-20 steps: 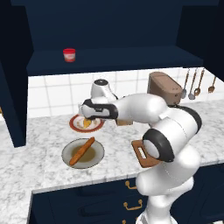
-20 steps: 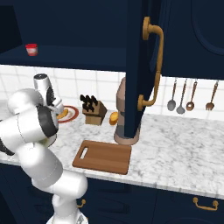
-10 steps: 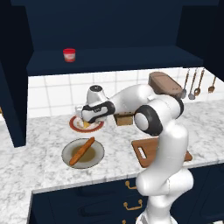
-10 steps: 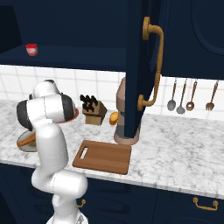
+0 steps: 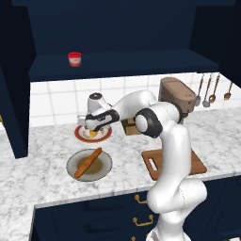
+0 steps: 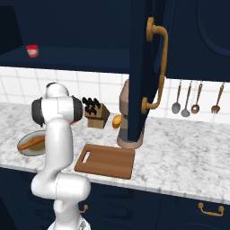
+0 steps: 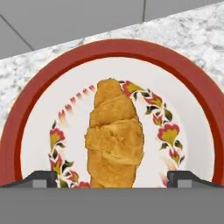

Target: From the different types of pastries on the counter, select a croissant and place it on the cutting board. Then retrieve a jar of jam from the cabinet and place it alongside the croissant on the cutting board.

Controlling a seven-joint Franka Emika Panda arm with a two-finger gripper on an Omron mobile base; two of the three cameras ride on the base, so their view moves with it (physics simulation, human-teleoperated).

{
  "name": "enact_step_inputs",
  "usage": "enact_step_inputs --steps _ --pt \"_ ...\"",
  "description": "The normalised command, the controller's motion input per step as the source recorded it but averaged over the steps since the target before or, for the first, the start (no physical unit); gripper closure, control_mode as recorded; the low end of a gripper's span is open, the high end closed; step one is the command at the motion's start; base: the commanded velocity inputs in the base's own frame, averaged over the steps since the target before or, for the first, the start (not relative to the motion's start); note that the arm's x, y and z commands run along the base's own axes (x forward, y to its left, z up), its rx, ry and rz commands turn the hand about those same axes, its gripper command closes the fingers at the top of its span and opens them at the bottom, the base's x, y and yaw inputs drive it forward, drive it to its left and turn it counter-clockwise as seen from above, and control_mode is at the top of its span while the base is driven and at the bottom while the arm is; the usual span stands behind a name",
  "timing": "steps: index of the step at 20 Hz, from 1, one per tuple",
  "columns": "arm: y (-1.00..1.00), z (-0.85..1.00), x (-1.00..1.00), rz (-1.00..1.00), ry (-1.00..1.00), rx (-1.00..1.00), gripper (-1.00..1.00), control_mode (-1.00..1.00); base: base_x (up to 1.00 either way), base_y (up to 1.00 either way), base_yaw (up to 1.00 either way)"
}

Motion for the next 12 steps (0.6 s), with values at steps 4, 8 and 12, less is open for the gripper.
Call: enact_step_inputs --steps 4,8,12 --pt "0.05 -0.31 0.45 -0.04 0.03 -0.08 -1.0 -1.0 0.0 0.0 0.0" --pt "0.05 -0.58 0.62 0.0 0.0 0.0 -1.0 -1.0 0.0 0.0 0.0" --pt "0.0 -0.68 0.62 0.0 0.0 -0.01 -1.0 -1.0 0.0 0.0 0.0"
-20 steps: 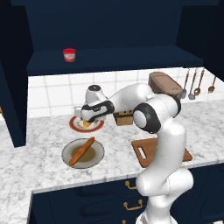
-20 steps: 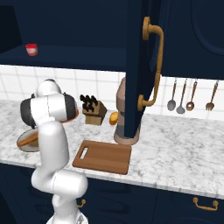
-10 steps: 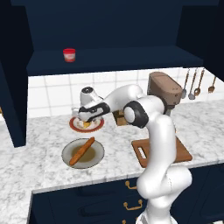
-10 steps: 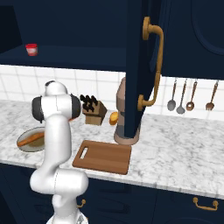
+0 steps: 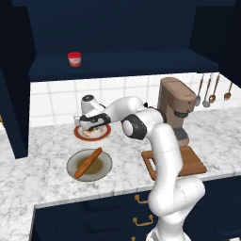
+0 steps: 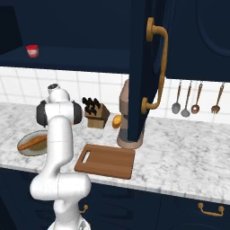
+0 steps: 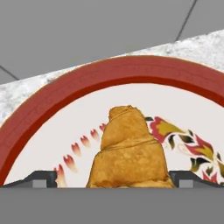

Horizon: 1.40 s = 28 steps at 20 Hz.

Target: From the different types of pastries on the counter, select a croissant and place it on the cutting board. Then retrieve a jar of jam from the cabinet and place it alongside the croissant on the cutting board.

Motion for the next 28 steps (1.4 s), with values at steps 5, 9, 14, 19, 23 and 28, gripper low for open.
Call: enact_step_inputs --steps 5,9,14,19,23,28 --pt "-0.05 -0.26 0.08 -0.01 0.03 -0.03 1.0 -1.0 0.0 0.0 0.0" --pt "-0.09 0.3 0.0 -0.03 0.13 0.05 1.0 -1.0 0.0 0.0 0.0" --pt "-0.22 0.78 -0.2 -0.09 0.24 0.12 1.0 -1.0 0.0 0.0 0.0" --pt "-0.2 0.13 -0.95 -0.01 0.03 0.03 1.0 -1.0 0.0 0.0 0.0" --pt "-0.37 -0.04 -1.0 0.07 0.0 0.0 1.0 -1.0 0.0 0.0 0.0" --pt "-0.51 -0.3 -1.0 0.08 -0.06 0.0 1.0 -1.0 0.0 0.0 0.0"
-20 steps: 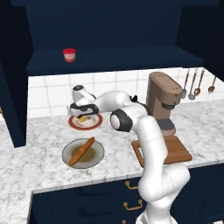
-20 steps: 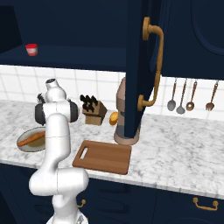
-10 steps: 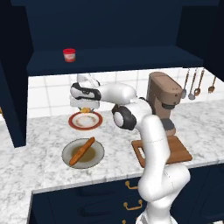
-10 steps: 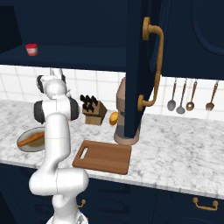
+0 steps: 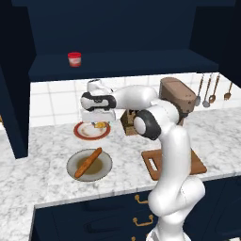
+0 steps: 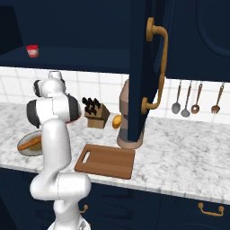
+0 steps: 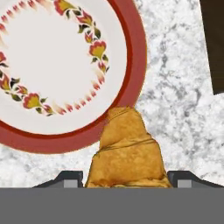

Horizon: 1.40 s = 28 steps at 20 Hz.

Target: From the different types of pastries on the counter, select a croissant and place it on the cutting board. Then retrieve a jar of jam from the cabinet and place it alongside the croissant on the cutting board.

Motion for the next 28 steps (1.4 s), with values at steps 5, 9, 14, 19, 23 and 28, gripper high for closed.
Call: enact_step_inputs --steps 5,9,14,19,23,28 --pt "-0.43 -0.52 -1.0 0.0 -0.21 0.05 1.0 -1.0 0.0 0.0 0.0" --pt "-0.86 0.31 -1.0 0.02 -0.21 0.22 1.0 -1.0 0.0 0.0 0.0" --pt "-0.98 1.0 -1.0 -0.04 -0.11 0.4 1.0 -1.0 0.0 0.0 0.0" --pt "-0.83 0.64 -1.0 -0.14 -0.01 0.18 1.0 -1.0 0.0 0.0 0.0" --pt "-0.57 0.84 -1.0 0.0 0.01 -0.11 1.0 -1.0 0.0 0.0 0.0" --pt "-0.32 0.83 -0.96 -0.01 0.13 -0.29 1.0 -1.0 0.0 0.0 0.0"
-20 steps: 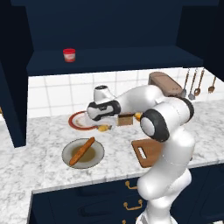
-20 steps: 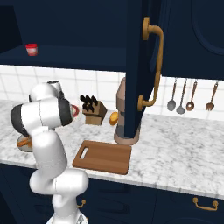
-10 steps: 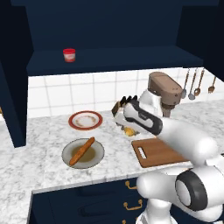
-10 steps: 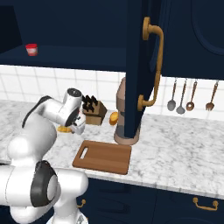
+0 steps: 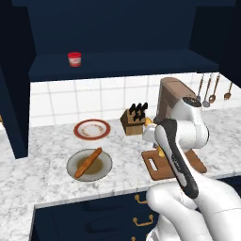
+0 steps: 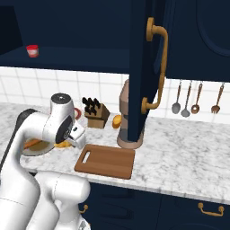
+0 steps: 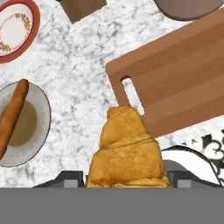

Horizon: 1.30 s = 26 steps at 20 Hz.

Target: From the different types of pastries on the counter, select a croissant and place it on the cutting board. Then retrieve a jar of jam from the cabinet and place it alongside the croissant on the cutting board.

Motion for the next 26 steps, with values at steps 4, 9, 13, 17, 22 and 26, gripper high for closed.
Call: enact_step_inputs --steps 4,9,13,17,22,26 --pt "-0.57 0.15 -0.25 -0.22 0.2 -0.27 1.0 -1.0 0.0 0.0 0.0" --pt "-0.77 0.0 0.3 -0.3 0.13 -0.19 1.0 -1.0 0.0 0.0 0.0" --pt "-0.79 0.0 0.56 -0.25 0.13 -0.13 1.0 -1.0 0.0 0.0 0.0" --pt "-0.58 -0.27 0.55 -0.17 0.03 -0.02 1.0 -1.0 0.0 0.0 0.0" --pt "-0.68 -0.6 0.28 -0.1 0.0 0.06 1.0 -1.0 0.0 0.0 0.0" --pt "-0.74 -0.59 0.18 -0.08 0.0 0.0 1.0 -1.0 0.0 0.0 0.0"
